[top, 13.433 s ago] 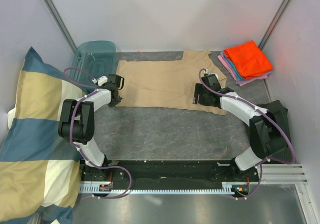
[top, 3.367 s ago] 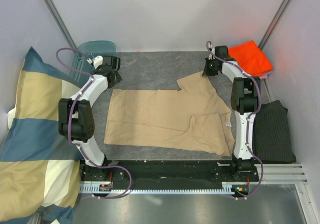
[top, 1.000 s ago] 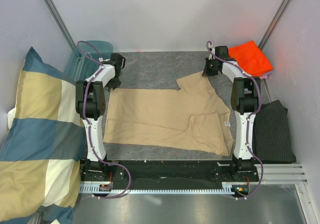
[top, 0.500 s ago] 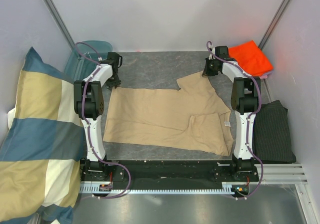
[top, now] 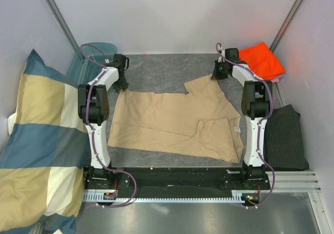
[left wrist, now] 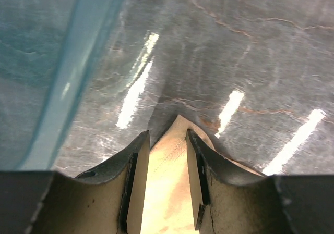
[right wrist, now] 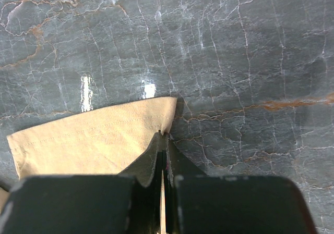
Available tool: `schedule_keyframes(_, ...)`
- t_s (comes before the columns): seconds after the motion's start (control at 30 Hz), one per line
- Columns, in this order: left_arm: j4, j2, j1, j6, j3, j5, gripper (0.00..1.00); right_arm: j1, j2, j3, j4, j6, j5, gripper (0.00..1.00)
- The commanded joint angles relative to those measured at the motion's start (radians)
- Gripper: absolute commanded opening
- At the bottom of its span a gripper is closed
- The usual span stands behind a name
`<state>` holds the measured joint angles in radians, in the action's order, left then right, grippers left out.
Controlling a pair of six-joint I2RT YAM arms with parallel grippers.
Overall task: Fold and stack the t-shirts
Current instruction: Grap the side of the flattened tshirt furthest away from the robot with both arms
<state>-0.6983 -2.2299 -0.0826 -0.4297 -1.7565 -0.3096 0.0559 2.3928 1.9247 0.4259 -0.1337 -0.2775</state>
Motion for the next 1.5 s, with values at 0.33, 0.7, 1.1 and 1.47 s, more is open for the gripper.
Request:
schedule_keyframes(0.33,0.034,-0.037,-0.017,0.022,0.02,0.168,0.06,0.005,0.043,-0.049,0.109,0.0,-0.017,0.0)
schedule_keyframes(0.7,0.051,0.036,-0.017,0.013,0.077,0.155,0.02,0.004,0.019,-0.05,0.105,-0.014,-0.025,0.0)
schedule_keyframes(1.1,0.095,0.294,-0.016,0.003,0.23,0.072,0.02,0.001,-0.247,-0.136,0.083,-0.09,0.116,0.0)
schedule_keyframes(1.47,0.089,0.328,-0.017,-0.007,0.287,0.058,0.02,0.001,-0.498,-0.347,0.097,-0.194,0.221,0.0)
